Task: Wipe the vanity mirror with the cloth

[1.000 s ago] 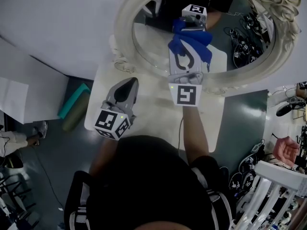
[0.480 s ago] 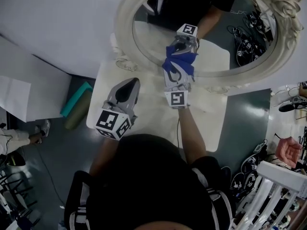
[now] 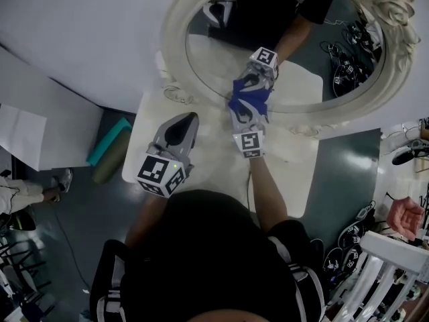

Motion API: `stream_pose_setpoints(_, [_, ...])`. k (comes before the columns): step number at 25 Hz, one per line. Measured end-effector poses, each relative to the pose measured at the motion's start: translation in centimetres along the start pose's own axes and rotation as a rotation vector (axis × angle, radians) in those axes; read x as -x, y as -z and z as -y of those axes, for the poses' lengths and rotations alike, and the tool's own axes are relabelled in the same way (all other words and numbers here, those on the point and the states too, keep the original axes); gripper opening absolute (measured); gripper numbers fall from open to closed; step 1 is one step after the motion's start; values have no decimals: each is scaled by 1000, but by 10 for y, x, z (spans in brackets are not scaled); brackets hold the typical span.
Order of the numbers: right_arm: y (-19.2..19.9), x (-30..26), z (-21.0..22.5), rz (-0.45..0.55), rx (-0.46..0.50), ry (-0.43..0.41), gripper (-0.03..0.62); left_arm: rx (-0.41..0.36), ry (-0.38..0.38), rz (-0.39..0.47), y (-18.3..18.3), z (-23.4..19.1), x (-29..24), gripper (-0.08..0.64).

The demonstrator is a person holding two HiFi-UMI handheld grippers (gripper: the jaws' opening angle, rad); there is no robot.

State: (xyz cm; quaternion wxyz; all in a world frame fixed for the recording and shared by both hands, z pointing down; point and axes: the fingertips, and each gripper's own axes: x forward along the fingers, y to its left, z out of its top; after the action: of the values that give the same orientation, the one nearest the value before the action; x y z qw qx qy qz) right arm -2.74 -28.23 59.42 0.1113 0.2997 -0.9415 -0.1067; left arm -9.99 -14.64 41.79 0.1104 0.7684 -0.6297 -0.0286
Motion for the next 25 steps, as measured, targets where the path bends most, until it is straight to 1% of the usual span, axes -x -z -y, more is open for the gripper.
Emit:
stream_pose_setpoints(4, [9, 3, 0, -29, -20, -41, 71, 3, 10, -3, 0, 6, -1, 9])
stream_pose_setpoints(7, [-2, 12, 4, 16, -81, -67, 72, 7, 12, 2, 0, 7, 0, 9])
stream_pose_setpoints(9, [-24, 25, 14, 86, -158, -54, 72, 11, 14, 3, 0, 8, 0, 9])
stream_pose_setpoints(11, [-50, 43, 32, 190, -291, -10, 72, 14, 18, 5, 0, 8, 0, 9])
stream_pose_setpoints(14, [-92, 81, 64, 363, -494, 78, 74, 19, 29, 6, 0, 12, -1, 9])
stream_pose_setpoints(16, [-115, 108, 84, 463, -582, 148, 74, 20, 36, 5, 1, 13, -1, 9])
stream_pose_setpoints(17, [-126, 122, 94, 507, -604, 190, 74, 21, 39, 4, 1, 14, -1, 9])
stream_pose_setpoints(19, [-148, 152, 115, 585, -592, 288, 74, 24, 46, 2, 3, 16, -2, 9])
stream_pose_setpoints(21, [-168, 180, 134, 641, -524, 393, 74, 26, 55, 2, 3, 17, -3, 9])
stream_pose_setpoints(23, [-181, 201, 153, 677, -459, 484, 75, 25, 64, 3, 2, 19, -5, 9])
stream_pose_setpoints(25, [-184, 214, 174, 693, -430, 553, 75, 23, 72, 5, 1, 21, -6, 9])
